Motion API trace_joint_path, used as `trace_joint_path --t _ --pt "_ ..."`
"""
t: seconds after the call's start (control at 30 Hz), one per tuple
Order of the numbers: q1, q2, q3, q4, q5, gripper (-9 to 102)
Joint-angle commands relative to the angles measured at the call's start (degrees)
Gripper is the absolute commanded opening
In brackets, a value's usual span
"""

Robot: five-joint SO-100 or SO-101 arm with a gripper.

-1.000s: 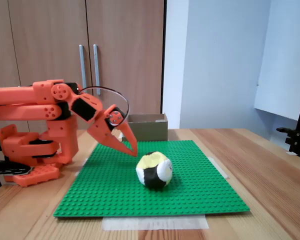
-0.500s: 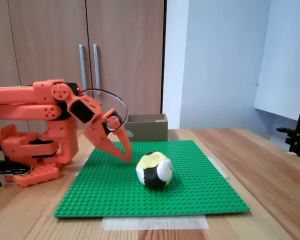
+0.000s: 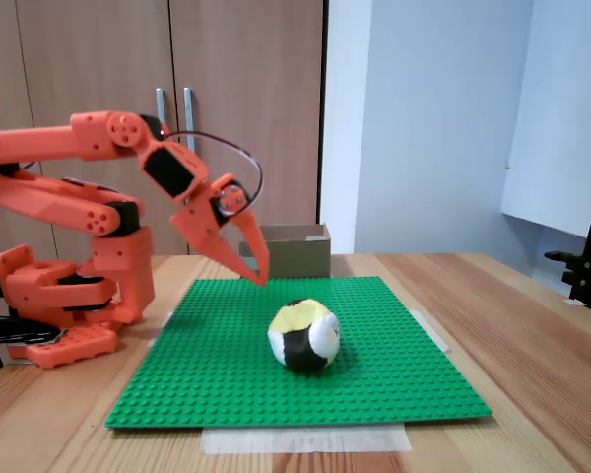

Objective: Pick the ball and put it in the box.

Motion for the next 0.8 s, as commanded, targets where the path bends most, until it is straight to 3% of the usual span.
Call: trace_joint_path --t 0.0,0.3,0.77 --pt "0.97 -5.8 -8.88 1.32 1.23 -1" --pt "3.34 -20.39 -23.99 7.82 1.32 -1" --pt "9.4 -34.1 -33.49 13.62 -0.7 1"
